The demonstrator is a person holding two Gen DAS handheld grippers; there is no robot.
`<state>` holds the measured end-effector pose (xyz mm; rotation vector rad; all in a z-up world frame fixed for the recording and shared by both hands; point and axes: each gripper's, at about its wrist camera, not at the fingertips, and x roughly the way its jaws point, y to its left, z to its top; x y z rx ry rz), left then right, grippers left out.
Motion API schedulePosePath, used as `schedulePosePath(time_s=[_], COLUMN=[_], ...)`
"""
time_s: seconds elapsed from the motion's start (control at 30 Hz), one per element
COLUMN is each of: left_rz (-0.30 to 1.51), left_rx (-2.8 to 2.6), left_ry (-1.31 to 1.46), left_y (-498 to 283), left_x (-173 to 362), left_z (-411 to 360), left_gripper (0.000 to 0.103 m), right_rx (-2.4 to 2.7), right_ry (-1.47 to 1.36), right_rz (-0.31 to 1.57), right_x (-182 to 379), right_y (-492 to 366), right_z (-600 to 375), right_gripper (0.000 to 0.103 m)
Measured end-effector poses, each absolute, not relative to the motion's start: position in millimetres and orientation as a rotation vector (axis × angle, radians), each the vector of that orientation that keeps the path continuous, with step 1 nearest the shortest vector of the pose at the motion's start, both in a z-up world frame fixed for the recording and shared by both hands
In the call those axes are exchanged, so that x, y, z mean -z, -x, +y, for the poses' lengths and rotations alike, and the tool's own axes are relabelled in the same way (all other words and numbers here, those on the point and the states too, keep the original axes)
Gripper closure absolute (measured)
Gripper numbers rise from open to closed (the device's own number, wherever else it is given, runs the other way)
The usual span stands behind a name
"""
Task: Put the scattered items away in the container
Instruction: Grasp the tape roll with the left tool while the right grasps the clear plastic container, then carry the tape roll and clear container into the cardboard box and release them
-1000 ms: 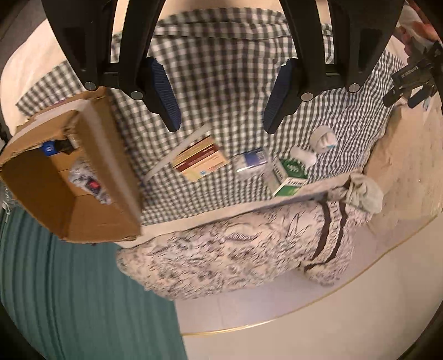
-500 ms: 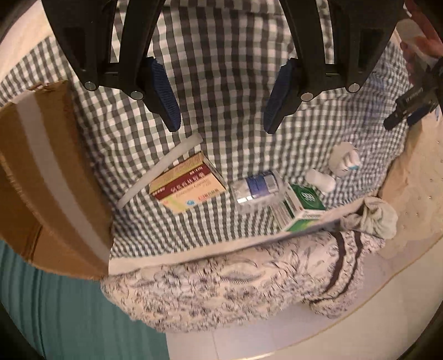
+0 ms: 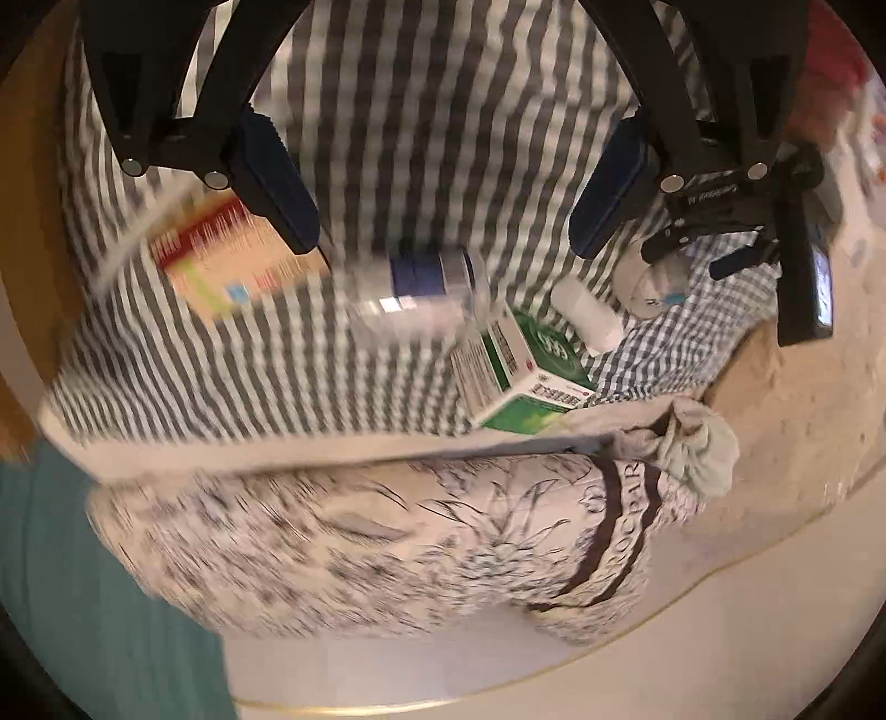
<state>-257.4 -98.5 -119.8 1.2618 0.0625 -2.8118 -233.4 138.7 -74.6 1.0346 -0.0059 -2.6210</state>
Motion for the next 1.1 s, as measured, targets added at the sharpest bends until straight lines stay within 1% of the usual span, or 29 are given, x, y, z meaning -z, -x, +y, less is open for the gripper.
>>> schedulePosePath(time_s=[0.1, 0.17, 0.33, 0.4, 0.5, 0.67, 0.7, 0.77, 0.8, 0.83, 0.97, 1.1], left_rz=[0.052, 0.036, 0.041, 0.056, 0.076, 0.097, 0.103, 0.106, 0.108, 0.119, 0.143, 0.117], left_rx=[2.802, 2.797, 2.777, 2.776, 2.773, 2.777, 2.777, 2.776, 2.777, 2.778, 2.788, 2.803], left_ry=[-1.286, -1.302, -1.350, -1.363, -1.364, -1.355, -1.351, -1.330, -1.316, -1.309, -1.256, -1.175], left_y=[267.8, 273.6, 287.2, 291.1, 295.3, 299.7, 299.8, 298.7, 297.4, 296.1, 288.5, 279.6], left_x=[129.5, 134.3, 145.7, 148.6, 149.2, 151.1, 150.7, 148.8, 147.1, 145.8, 139.5, 124.8], left_z=[-98.6, -98.0, -98.6, -99.6, -100.9, -101.5, -102.0, -103.2, -104.1, -106.0, -112.1, -113.9], left_gripper=[0.000, 0.000, 0.000, 0.000, 0.000, 0.000, 0.001, 0.011, 0.020, 0.020, 0.020, 0.020], right_rx=[2.629, 2.618, 2.636, 2.668, 2.654, 2.647, 2.637, 2.648, 2.657, 2.660, 2.660, 2.680], right_ry=[-1.058, -1.084, -1.121, -1.105, -1.176, -1.204, -1.223, -1.209, -1.193, -1.184, -1.170, -1.137], right_rz=[0.155, 0.206, 0.190, 0.219, 0.226, 0.219, 0.223, 0.234, 0.229, 0.208, 0.077, 0.072], right_x=[87.9, 97.8, 114.6, 117.4, 128.5, 136.4, 138.4, 139.5, 138.5, 137.5, 135.4, 126.7], right_y=[254.7, 268.0, 295.7, 304.7, 319.7, 327.8, 330.4, 330.5, 329.0, 327.4, 318.1, 304.2], right_z=[113.6, 105.5, 106.8, 107.3, 106.4, 106.1, 104.8, 103.2, 103.4, 104.8, 115.1, 121.9], right_gripper=[0.011, 0.011, 0.010, 0.011, 0.010, 0.010, 0.010, 0.011, 0.013, 0.014, 0.014, 0.014])
